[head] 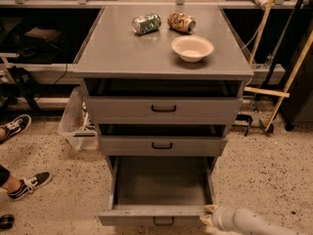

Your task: Open bottom drawer

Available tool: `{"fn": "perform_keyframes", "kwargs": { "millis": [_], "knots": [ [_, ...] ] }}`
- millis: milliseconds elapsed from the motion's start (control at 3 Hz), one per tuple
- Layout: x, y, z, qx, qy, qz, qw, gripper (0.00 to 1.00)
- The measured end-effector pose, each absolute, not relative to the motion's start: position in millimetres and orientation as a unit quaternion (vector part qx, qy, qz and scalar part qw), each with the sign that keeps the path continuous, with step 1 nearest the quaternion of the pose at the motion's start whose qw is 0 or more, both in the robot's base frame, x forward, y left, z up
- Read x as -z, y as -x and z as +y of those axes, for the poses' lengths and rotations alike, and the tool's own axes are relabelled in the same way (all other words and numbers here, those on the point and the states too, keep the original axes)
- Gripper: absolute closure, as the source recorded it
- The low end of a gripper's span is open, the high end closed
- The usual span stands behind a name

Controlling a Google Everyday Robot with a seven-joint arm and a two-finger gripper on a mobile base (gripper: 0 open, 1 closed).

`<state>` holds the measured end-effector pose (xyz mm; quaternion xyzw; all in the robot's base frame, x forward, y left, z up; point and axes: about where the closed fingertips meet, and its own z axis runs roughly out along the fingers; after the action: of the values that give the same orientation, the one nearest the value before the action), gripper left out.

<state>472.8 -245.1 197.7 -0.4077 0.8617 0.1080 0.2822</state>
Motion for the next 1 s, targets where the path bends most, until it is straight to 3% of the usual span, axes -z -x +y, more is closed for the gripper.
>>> {"fn": "perform_keyframes", "kwargs": {
  "millis": [1000],
  "knots": [
    [-197.6, -472.8, -245.0, -0.108, 0.408, 0.862, 0.282, 0.12]
  ]
}}
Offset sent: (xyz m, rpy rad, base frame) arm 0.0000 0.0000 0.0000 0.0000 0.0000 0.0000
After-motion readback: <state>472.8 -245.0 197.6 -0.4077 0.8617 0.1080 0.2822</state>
